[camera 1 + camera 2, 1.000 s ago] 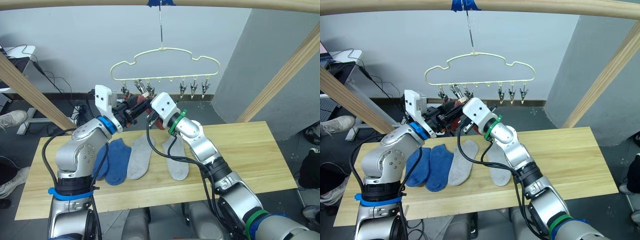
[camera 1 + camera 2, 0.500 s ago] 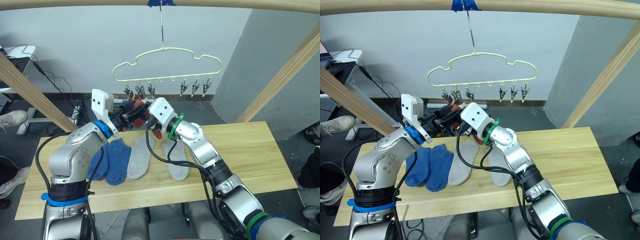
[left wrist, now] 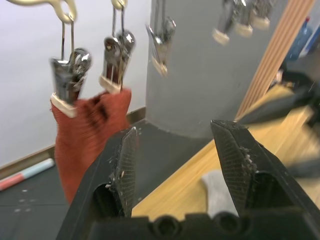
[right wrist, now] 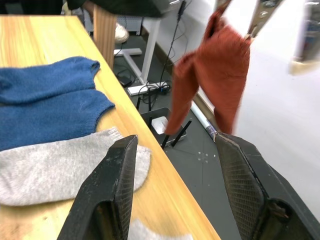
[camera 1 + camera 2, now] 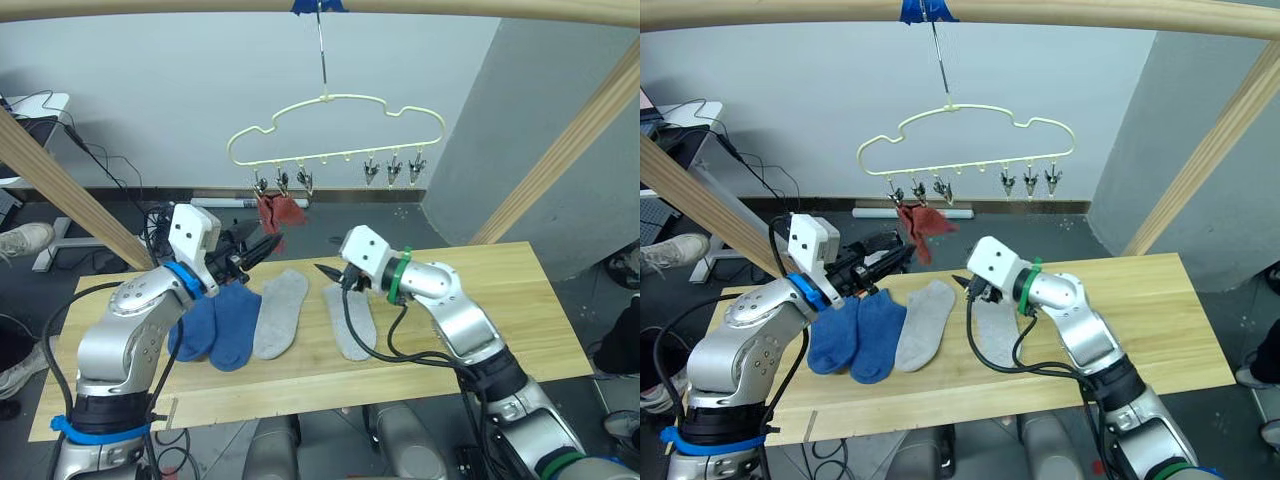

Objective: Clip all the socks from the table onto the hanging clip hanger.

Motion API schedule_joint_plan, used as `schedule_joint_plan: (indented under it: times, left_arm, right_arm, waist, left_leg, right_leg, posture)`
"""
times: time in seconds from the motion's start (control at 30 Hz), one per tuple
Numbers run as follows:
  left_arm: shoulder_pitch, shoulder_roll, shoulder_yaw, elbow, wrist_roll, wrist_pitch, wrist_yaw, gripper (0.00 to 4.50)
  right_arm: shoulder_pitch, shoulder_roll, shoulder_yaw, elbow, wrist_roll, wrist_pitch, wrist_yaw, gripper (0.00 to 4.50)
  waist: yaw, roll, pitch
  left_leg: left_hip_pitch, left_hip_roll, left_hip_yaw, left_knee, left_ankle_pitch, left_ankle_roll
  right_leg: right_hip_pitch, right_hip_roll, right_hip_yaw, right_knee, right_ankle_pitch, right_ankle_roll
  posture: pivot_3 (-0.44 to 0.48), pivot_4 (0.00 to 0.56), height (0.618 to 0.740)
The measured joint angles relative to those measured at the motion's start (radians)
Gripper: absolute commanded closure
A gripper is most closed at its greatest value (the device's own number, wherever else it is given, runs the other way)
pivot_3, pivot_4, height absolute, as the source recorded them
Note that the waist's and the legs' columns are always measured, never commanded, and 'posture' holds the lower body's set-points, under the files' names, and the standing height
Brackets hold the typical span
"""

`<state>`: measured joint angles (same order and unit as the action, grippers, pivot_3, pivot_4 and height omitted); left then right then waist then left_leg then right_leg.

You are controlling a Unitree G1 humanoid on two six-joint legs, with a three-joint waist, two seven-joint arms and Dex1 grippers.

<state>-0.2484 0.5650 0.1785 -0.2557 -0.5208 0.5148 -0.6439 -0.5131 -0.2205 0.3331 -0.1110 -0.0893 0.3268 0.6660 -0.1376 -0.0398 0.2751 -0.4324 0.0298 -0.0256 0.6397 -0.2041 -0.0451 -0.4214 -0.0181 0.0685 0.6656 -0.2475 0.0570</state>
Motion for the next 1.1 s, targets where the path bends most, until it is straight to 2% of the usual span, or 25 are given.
schedule_joint_plan:
  times: [0.13, 0.27, 0.37, 0.43, 0.73, 0.93, 1.1]
  left_arm:
    - [0.006, 0.008, 0.005, -0.02, 0.003, -0.027, -0.026, 1.9]
    - [0.007, 0.054, 0.014, -0.034, -0.003, -0.048, -0.07, 1.9]
    - [0.011, 0.067, 0.017, -0.057, -0.006, -0.06, -0.09, 1.9]
    - [0.011, 0.069, 0.017, -0.062, -0.011, -0.061, -0.093, 1.9]
    - [-0.001, 0.077, 0.023, -0.063, -0.01, -0.071, -0.107, 1.9]
    - [0.007, -0.021, -0.007, -0.095, 0.043, -0.117, -0.013, 1.9]
    - [0.023, -0.136, -0.066, -0.088, 0.146, -0.202, 0.099, 1.9]
  right_arm:
    - [0.002, 0.045, -0.051, -0.071, 0.041, 0.047, -0.05, 1.98]
    - [-0.007, 0.106, -0.086, -0.092, 0.071, 0.077, -0.119, 1.98]
    - [-0.02, 0.14, -0.101, -0.084, 0.079, 0.096, -0.158, 2.57]
    - [-0.038, 0.169, -0.112, -0.067, 0.086, 0.116, -0.185, 3.2]
    - [-0.107, 0.204, -0.117, 0.015, 0.095, 0.14, -0.262, 3.2]
    - [-0.091, 0.142, -0.118, -0.045, 0.119, 0.157, -0.231, 3.2]
    - [-0.023, 0.007, -0.158, -0.202, 0.216, 0.217, -0.127, 3.2]
  waist:
    - [0.002, -0.002, -0.002]
    - [0.002, -0.004, -0.008]
    - [0.003, -0.005, -0.01]
    - [0.005, -0.005, -0.011]
    - [0.015, -0.005, -0.025]
    - [0.031, -0.005, -0.034]
    - [0.043, -0.005, -0.047]
  left_leg:
    - [0.0, 0.0, 0.0, 0.0, 0.0, 0.0]
    - [0.0, 0.0, 0.0, 0.0, 0.0, 0.0]
    - [0.0, 0.0, 0.0, 0.0, 0.0, 0.0]
    - [0.0, 0.0, 0.0, 0.0, 0.0, 0.0]
    - [0.0, 0.0, 0.0, 0.0, 0.0, 0.0]
    - [0.0, -0.001, 0.0, 0.001, 0.0, 0.0]
    - [0.0, -0.001, 0.0, 0.003, 0.0, 0.0]
  right_leg:
    - [0.0, 0.0, 0.0, 0.0, 0.0, 0.0]
    - [0.0, 0.0, 0.0, 0.0, 0.0, 0.0]
    - [0.0, -0.001, 0.0, 0.0, 0.0, 0.0]
    - [0.0, 0.0, 0.0, 0.001, 0.0, -0.001]
    - [0.0, 0.0, -0.001, 0.001, 0.001, -0.001]
    - [0.0, -0.001, -0.001, 0.001, 0.001, -0.001]
    - [0.001, -0.001, -0.001, 0.001, 0.001, -0.001]
  posture:
    - [-0.125, 0.172, 0.74]
    - [-0.112, 0.167, 0.74]
    - [-0.104, 0.163, 0.74]
    - [-0.096, 0.16, 0.74]
    - [-0.087, 0.142, 0.74]
    - [-0.108, 0.142, 0.74]
    - [-0.129, 0.148, 0.74]
